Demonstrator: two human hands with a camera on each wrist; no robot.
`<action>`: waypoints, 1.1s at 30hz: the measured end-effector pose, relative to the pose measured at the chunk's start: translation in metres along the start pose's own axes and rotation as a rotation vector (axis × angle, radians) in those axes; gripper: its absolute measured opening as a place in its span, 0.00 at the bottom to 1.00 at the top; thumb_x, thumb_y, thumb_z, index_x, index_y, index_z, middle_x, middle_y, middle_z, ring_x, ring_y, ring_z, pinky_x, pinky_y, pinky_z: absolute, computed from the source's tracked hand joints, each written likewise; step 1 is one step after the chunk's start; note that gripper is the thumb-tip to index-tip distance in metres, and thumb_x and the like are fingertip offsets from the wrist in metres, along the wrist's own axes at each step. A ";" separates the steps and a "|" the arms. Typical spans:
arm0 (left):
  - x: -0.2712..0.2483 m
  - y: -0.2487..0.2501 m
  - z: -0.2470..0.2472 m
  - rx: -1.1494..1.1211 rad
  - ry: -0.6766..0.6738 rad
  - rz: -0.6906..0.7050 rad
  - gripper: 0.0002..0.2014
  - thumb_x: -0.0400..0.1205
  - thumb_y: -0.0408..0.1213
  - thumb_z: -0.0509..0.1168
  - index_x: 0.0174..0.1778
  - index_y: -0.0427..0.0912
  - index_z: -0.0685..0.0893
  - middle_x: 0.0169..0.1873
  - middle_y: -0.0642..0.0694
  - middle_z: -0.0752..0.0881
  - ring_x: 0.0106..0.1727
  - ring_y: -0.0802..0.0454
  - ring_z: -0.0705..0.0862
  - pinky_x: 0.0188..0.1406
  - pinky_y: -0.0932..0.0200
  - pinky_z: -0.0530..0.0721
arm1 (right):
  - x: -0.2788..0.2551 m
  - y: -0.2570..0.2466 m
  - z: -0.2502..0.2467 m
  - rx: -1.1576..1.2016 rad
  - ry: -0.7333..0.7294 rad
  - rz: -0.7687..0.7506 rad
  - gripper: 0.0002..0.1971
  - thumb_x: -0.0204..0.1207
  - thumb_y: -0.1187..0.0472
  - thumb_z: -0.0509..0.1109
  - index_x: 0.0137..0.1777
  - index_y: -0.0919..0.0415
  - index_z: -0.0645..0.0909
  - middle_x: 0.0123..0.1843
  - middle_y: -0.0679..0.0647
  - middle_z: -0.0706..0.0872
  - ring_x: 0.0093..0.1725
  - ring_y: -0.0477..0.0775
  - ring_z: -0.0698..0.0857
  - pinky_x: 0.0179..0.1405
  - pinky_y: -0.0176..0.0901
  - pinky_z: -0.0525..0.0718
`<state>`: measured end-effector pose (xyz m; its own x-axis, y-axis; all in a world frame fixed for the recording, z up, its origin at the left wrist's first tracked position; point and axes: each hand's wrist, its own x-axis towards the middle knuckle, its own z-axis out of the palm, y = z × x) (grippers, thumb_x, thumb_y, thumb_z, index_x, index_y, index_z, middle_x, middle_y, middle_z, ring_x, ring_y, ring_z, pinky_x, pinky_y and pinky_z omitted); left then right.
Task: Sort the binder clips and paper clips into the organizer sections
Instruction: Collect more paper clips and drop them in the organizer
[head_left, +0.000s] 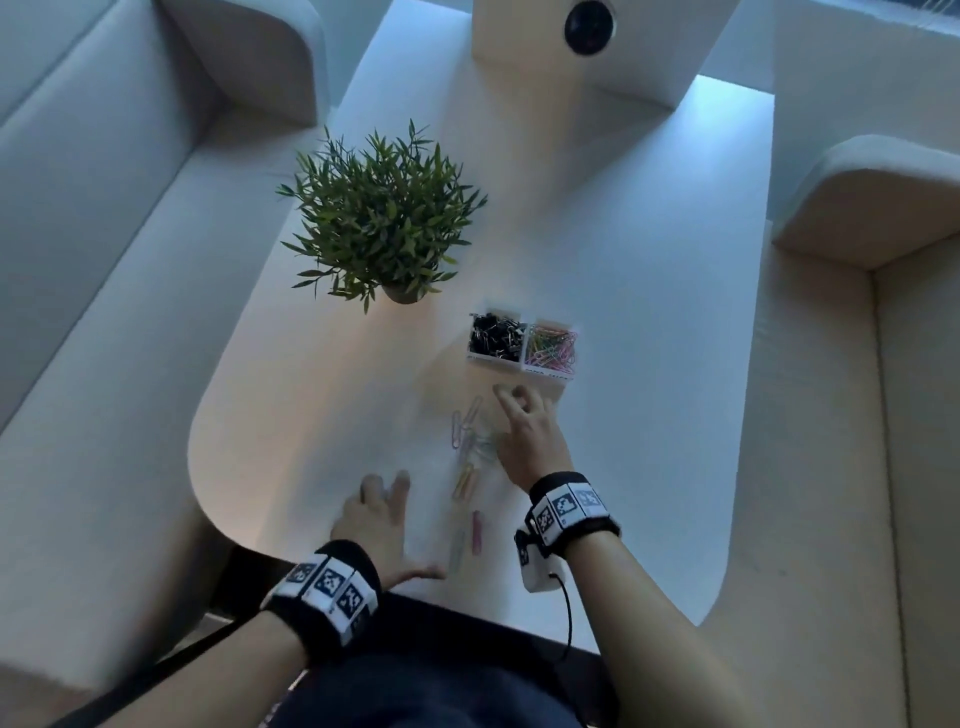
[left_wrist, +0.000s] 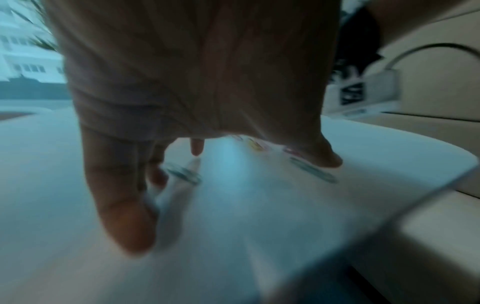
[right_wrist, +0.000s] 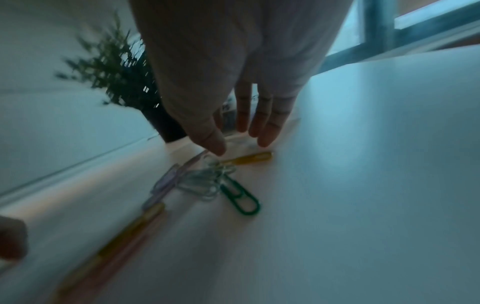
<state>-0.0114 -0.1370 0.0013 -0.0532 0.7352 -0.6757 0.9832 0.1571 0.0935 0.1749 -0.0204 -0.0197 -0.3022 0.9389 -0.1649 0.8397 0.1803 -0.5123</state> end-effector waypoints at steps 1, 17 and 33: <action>-0.001 0.007 0.006 -0.023 0.017 -0.002 0.62 0.50 0.80 0.61 0.75 0.50 0.48 0.66 0.40 0.62 0.60 0.40 0.71 0.56 0.47 0.77 | 0.004 -0.004 0.002 -0.077 -0.050 -0.064 0.30 0.66 0.70 0.69 0.71 0.57 0.72 0.68 0.63 0.75 0.62 0.65 0.74 0.58 0.56 0.80; 0.053 0.051 -0.031 -0.504 0.217 0.238 0.21 0.71 0.38 0.73 0.55 0.42 0.72 0.39 0.47 0.78 0.39 0.45 0.80 0.34 0.58 0.74 | -0.050 0.017 0.002 0.049 0.165 -0.119 0.22 0.70 0.75 0.64 0.65 0.65 0.79 0.59 0.62 0.84 0.57 0.59 0.81 0.54 0.49 0.86; 0.062 0.050 -0.034 -0.148 0.212 0.448 0.31 0.74 0.29 0.66 0.74 0.41 0.66 0.67 0.36 0.69 0.54 0.38 0.82 0.45 0.55 0.83 | -0.049 0.012 0.005 -0.043 0.031 -0.024 0.21 0.69 0.72 0.66 0.64 0.63 0.77 0.59 0.59 0.82 0.55 0.60 0.79 0.48 0.53 0.86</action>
<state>0.0282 -0.0611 -0.0114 0.3177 0.8669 -0.3841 0.8831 -0.1230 0.4528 0.1971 -0.0658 -0.0219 -0.3090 0.9427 -0.1260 0.8510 0.2149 -0.4793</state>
